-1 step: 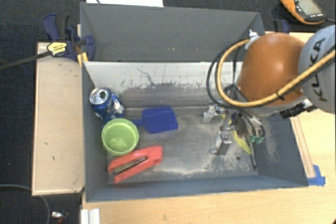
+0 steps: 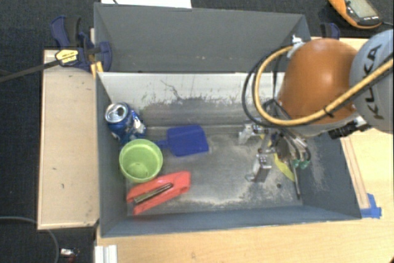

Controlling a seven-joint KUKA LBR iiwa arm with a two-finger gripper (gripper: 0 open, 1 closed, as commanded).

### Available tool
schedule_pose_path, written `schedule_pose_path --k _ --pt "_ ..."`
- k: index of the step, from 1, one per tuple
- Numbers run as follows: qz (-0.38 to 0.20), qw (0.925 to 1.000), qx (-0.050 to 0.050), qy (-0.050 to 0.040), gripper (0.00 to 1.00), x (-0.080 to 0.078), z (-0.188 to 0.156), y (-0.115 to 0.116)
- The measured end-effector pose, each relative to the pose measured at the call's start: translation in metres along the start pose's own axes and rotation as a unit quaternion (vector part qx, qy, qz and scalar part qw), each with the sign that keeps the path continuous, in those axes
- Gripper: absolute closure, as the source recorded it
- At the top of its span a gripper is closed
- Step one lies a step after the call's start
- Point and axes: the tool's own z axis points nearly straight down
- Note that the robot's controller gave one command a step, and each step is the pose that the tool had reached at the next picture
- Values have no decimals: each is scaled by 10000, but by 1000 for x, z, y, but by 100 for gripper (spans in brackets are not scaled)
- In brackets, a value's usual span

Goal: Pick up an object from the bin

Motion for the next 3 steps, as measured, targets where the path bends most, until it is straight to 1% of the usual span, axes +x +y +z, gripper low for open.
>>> schedule_pose_path --k 1,2,3 --pt "-68 10000 4 -36 0 -4 10 2" --pt "-470 9989 2 24 0 -3 -25 14" --pt "-810 9967 -2 -62 0 -26 -3 68"
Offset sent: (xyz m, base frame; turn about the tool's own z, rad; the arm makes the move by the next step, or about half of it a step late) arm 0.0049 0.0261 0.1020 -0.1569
